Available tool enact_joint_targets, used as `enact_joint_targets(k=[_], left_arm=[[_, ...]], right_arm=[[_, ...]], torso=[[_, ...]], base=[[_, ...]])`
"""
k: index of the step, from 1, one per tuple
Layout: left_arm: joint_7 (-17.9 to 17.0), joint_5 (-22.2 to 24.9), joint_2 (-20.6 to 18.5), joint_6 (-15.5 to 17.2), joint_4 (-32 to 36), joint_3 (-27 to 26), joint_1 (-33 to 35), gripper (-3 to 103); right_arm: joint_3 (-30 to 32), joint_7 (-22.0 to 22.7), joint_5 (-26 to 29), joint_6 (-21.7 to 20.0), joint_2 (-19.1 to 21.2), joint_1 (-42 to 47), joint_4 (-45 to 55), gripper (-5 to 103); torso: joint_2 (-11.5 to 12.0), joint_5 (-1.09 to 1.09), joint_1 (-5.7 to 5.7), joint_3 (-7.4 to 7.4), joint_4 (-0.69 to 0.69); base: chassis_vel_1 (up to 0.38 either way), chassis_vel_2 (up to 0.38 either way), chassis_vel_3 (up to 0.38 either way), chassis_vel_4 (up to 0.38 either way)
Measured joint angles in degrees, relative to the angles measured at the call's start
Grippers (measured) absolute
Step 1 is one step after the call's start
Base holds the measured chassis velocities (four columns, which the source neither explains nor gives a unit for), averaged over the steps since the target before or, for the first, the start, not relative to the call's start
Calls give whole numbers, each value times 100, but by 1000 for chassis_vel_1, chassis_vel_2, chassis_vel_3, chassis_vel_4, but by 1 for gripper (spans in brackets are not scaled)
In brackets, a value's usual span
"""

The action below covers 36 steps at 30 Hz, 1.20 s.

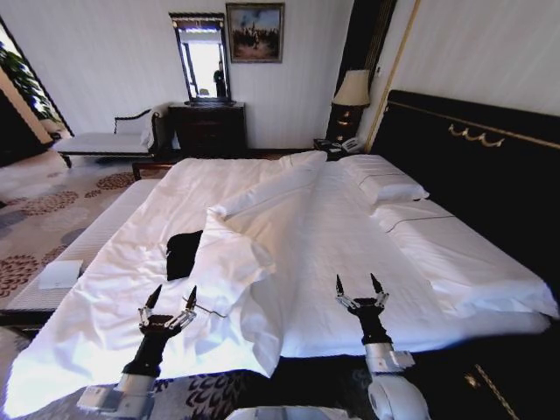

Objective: Fold the clothes on the bed.

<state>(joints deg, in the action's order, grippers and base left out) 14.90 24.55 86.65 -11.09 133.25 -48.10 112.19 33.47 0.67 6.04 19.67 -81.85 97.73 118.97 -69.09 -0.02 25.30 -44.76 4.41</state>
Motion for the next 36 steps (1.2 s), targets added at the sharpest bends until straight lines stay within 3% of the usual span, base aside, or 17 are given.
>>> enact_joint_targets(k=[6,10,12,14,15,17,19,20,24,25,29,36], left_arm=[[-93,54,-40,-42,-169,-306,-29,100],[-162,53,-67,-116,-378,-544,-29,100],[-180,105,-89,-130,-435,-672,-19,100],[-194,190,-133,-138,-496,-889,-16,100],[-194,190,-133,-138,-496,-889,-16,100],[-199,241,-157,-138,-509,-1037,-12,100],[-200,271,-168,-165,-509,-1216,27,100],[-200,271,-168,-165,-509,-1216,27,100],[-195,135,-131,-308,-546,-1311,128,100],[-195,135,-131,-308,-546,-1311,128,100],[-192,74,-62,-374,-570,-1342,144,100],[-214,339,-2,-376,-309,-1370,132,100]], right_arm=[[-83,2,32,130,-11,-106,-121,100],[-417,99,473,238,-10,-201,-216,100],[-692,197,995,205,25,-249,-217,100],[-1215,361,1946,5,125,-400,-205,100],[-1215,361,1946,5,125,-400,-205,100],[-1560,481,2502,-142,199,-569,-202,100],[-2052,789,3452,-427,276,-868,-188,100],[-2052,789,3452,-427,276,-868,-188,100],[-2636,1207,5045,-795,309,-1465,-185,100],[-2636,1207,5045,-795,309,-1465,-185,100],[-2979,1498,6047,-1116,318,-1945,-158,100],[-3380,1478,6302,-1243,318,-2621,-588,100]], torso=[[0,4,-3,1,1],[0,1,-2,0,2],[0,0,-2,0,1],[0,0,-2,0,2],[0,0,-2,0,2],[0,0,-2,0,1],[0,2,-2,0,1],[0,2,-2,0,1],[0,1,-2,0,0],[0,1,-2,0,0],[0,1,-2,0,0],[0,2,-2,0,1]], base=[[7,8,-3,-9],[0,0,0,0],[0,0,0,0],[0,0,0,0],[0,0,0,0],[0,0,0,0],[0,0,0,0],[0,0,0,0],[0,0,0,0],[0,0,0,0],[0,0,0,0],[0,0,0,0]])
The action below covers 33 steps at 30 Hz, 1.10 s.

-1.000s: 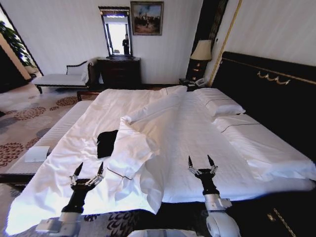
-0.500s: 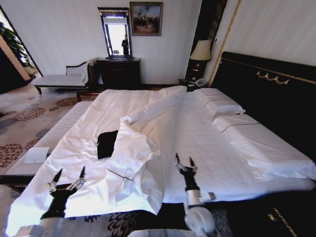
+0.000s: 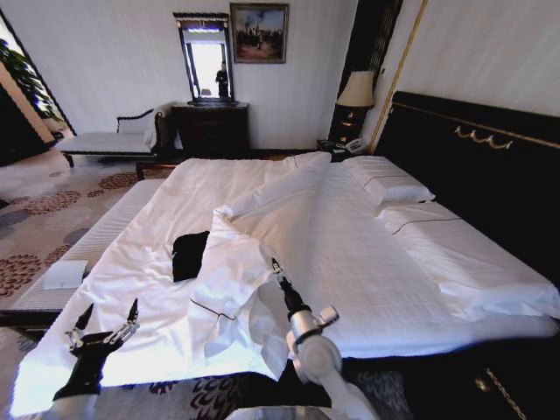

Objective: Fold the clothes on the bed.

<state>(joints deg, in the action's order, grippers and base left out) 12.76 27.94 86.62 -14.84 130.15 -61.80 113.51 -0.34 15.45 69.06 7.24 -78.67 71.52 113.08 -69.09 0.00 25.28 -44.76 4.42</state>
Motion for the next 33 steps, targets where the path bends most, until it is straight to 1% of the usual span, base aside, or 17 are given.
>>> enact_joint_targets(k=[4,5,9,14,23,27,29,30,33], left_arm=[[10,60,55,31,204,93,-7,100],[10,60,55,31,204,93,-7,100],[18,21,89,37,249,162,-1,100],[18,18,85,37,154,165,-20,100],[12,13,22,29,-109,248,-129,100],[6,44,-18,29,-146,221,-140,100],[-1,83,-55,28,-196,173,-154,100],[-1,83,-55,28,-196,173,-154,100],[-7,103,-83,24,-257,162,-173,100]], right_arm=[[-303,-16,-41,-29,-35,-685,-617,100],[-303,-16,-41,-29,-35,-685,-617,100],[-585,-12,-171,-13,-91,-1254,-1102,100],[-694,-14,-206,-11,-113,-1487,-1328,100],[-864,-29,-382,-62,-107,-1989,-2049,100],[-816,11,-414,-66,-97,-2036,-1968,100],[-777,125,-467,-96,-29,-1908,-1627,100],[-777,125,-467,-96,-29,-1908,-1627,100],[-677,283,-630,-155,96,-1589,-1128,100]], torso=[[0,0,0,0,-1],[0,0,0,0,-1],[0,0,1,-1,0],[0,0,0,0,0],[0,0,1,0,-1],[0,0,1,0,-1],[0,0,1,0,-1],[0,0,1,0,-1],[0,0,0,0,0]], base=[[0,0,0,0],[0,0,0,0],[0,0,0,0],[0,0,0,0],[0,0,0,0],[0,0,0,0],[0,0,0,0],[0,0,0,0],[0,0,0,0]])
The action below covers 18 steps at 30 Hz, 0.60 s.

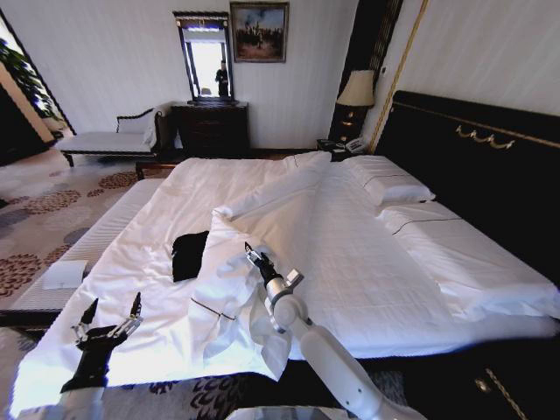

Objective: Fold the clothes on the bed.

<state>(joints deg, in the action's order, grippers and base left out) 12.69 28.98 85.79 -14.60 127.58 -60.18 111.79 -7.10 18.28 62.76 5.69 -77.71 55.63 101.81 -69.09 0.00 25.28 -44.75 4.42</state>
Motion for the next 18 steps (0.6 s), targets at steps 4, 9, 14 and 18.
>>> enact_joint_targets(k=[4,9,14,18], left_arm=[[-1,0,-18,-9,-32,14,-9,100],[-8,-3,-29,-38,-85,36,-16,100],[-8,-29,-28,-76,-105,65,-1,100],[-8,-37,-34,-79,-122,60,-5,100]], right_arm=[[214,168,-132,-163,130,242,386,100],[538,199,-447,-415,430,355,525,100],[594,117,-412,-567,613,61,167,100],[382,-59,-192,-584,591,-518,-565,100]], torso=[[0,1,0,0,0],[0,0,0,0,1],[0,1,0,0,1],[1,0,0,-1,0]], base=[[0,0,0,0],[0,0,0,0],[0,0,0,0],[0,0,0,0]])
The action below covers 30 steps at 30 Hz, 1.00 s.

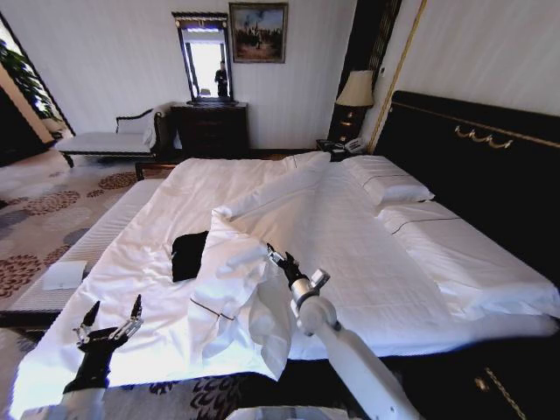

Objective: Fold the clothes on the bed.

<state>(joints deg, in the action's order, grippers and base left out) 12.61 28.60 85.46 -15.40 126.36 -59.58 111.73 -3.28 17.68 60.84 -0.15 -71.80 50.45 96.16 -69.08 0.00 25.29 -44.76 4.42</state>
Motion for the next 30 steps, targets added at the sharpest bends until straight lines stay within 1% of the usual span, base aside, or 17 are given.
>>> enact_joint_targets(k=[1,4,5,7,11,13,14,15,18,22,24,25,27,28,29,30], left_arm=[[0,0,0,0,0,0,0,100],[-1,1,-4,-10,-83,-15,-16,100],[-1,1,-4,-10,-83,-15,-16,100],[-4,3,-4,-34,-160,-25,-23,100],[-11,10,-6,-60,-237,-44,-33,100],[-23,19,-14,-71,-286,-57,-47,100],[-31,23,-19,-75,-311,-60,-55,100],[-31,23,-19,-75,-311,-60,-55,100],[-48,24,-25,-76,-349,-57,-79,100],[-53,24,-30,-76,-366,-41,-100,100],[-63,24,-38,-76,-396,-39,-119,100],[-67,24,-42,-76,-409,-39,-123,100],[-69,24,-43,-76,-414,-40,-123,100],[-80,39,-48,-76,-431,-43,-124,100],[-80,39,-48,-76,-431,-43,-124,100],[-83,43,-52,-76,-436,-45,-124,100]], right_arm=[[0,0,0,0,0,0,0,100],[-185,-83,505,-12,-108,-367,-249,100],[-185,-83,505,-12,-108,-367,-249,100],[-288,-119,773,-13,-202,-504,-254,100],[-409,-135,907,-40,-259,-593,-205,100],[-566,-98,858,-197,-262,-641,-160,100],[-671,-25,745,-308,-246,-670,-159,100],[-671,-25,745,-308,-246,-670,-159,100],[-906,185,493,-490,-226,-790,-262,100],[-974,237,425,-505,-274,-887,-373,100],[-975,210,429,-443,-329,-899,-430,100],[-975,171,431,-391,-346,-898,-463,103],[-974,159,432,-376,-350,-897,-473,103],[-967,103,441,-314,-371,-871,-506,94],[-967,103,441,-314,-371,-871,-506,94],[-962,98,453,-305,-376,-858,-506,89]], torso=[[0,0,0,0,0],[0,0,0,0,0],[0,0,0,0,0],[0,0,0,0,-1],[0,-1,0,0,-1],[0,-1,0,0,0],[0,-1,0,0,0],[0,-1,0,0,0],[0,-1,-1,0,0],[0,-1,-1,0,0],[0,-1,0,0,0],[0,-1,0,0,0],[0,-1,0,0,0],[0,-1,-1,0,0],[0,-1,-1,0,0],[0,0,-1,0,0]], base=[[0,0,0,0],[0,0,0,0],[0,0,0,0],[0,0,0,0],[0,0,0,0],[0,0,0,0],[0,0,0,0],[0,0,0,0],[0,0,0,0],[0,0,0,0],[0,0,0,0],[0,0,0,0],[0,0,0,0],[0,0,0,0],[0,0,0,0],[0,0,0,0]])
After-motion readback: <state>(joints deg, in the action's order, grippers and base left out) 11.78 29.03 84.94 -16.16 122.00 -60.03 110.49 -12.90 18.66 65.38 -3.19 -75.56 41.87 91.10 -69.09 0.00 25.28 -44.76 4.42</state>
